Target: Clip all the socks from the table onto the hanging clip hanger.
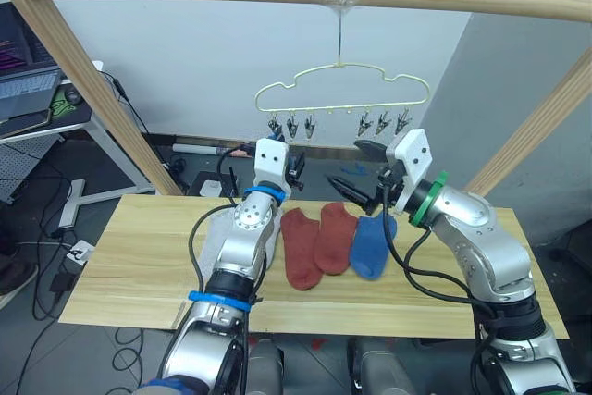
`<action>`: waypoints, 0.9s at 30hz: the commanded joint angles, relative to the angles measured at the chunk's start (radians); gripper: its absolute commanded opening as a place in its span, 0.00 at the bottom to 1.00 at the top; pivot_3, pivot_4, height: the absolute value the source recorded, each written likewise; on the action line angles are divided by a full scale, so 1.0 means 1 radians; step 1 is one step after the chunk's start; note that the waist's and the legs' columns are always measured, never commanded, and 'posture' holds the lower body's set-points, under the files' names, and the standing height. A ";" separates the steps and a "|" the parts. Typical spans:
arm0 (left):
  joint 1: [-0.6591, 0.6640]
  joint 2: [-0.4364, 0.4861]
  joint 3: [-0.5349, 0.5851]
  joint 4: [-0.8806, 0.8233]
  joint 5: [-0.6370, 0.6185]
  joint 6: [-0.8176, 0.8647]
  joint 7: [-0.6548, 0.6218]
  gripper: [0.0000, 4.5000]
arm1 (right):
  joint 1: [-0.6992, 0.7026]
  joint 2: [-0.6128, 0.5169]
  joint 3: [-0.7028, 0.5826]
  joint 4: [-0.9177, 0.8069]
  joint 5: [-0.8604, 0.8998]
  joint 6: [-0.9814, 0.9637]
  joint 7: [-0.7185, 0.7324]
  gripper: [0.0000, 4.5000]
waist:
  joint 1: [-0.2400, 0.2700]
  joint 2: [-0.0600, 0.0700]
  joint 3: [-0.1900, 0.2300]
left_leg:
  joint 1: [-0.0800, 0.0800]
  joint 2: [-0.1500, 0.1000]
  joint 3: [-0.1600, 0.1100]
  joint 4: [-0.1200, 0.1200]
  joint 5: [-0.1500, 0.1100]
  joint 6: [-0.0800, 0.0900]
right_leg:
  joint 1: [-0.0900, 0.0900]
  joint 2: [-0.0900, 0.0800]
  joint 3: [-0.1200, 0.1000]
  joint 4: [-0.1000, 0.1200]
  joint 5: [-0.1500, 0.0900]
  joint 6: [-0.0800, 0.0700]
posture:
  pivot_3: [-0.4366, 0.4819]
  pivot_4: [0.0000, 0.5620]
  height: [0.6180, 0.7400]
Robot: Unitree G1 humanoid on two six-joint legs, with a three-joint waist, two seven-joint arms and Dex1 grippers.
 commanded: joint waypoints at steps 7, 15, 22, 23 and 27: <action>-0.124 -0.003 0.052 0.167 0.010 -0.127 -0.010 0.47 | -0.011 0.008 -0.014 -0.040 0.014 -0.006 -0.019 1.00 | -0.010 0.000 0.000 | 0.000 0.000 0.000 0.000 0.000 0.000 | 0.000 0.000 0.000 0.000 0.000 0.000 | 0.46 0.27 1.00; -0.174 -0.009 0.070 0.226 0.013 -0.177 -0.012 0.47 | -0.015 0.003 -0.019 -0.036 0.011 -0.008 -0.028 1.00 | -0.022 0.000 0.000 | 0.000 0.000 0.000 0.000 0.000 0.000 | 0.000 0.000 0.000 0.000 0.000 0.001 | 0.45 0.27 1.00; -0.202 -0.007 0.085 0.241 0.016 -0.195 0.000 0.47 | -0.020 -0.005 -0.022 -0.031 0.009 -0.011 -0.029 1.00 | -0.022 0.000 0.000 | 0.000 0.000 0.000 0.001 0.000 0.000 | 0.000 0.000 0.000 0.000 0.001 0.001 | 0.45 0.27 1.00; -0.203 -0.007 0.086 0.240 0.016 -0.195 0.001 0.47 | -0.021 -0.007 -0.023 -0.030 0.009 -0.012 -0.028 1.00 | -0.022 0.000 0.000 | 0.000 0.000 0.000 0.001 0.000 0.000 | 0.000 0.000 0.000 0.000 0.001 0.001 | 0.45 0.27 1.00; -0.206 -0.005 0.088 0.241 0.016 -0.195 0.002 0.47 | -0.028 -0.012 -0.025 -0.020 0.011 -0.017 -0.026 1.00 | -0.022 0.000 0.000 | 0.000 0.000 0.000 0.001 0.000 0.000 | 0.000 0.000 0.000 0.000 0.001 0.001 | 0.45 0.26 1.00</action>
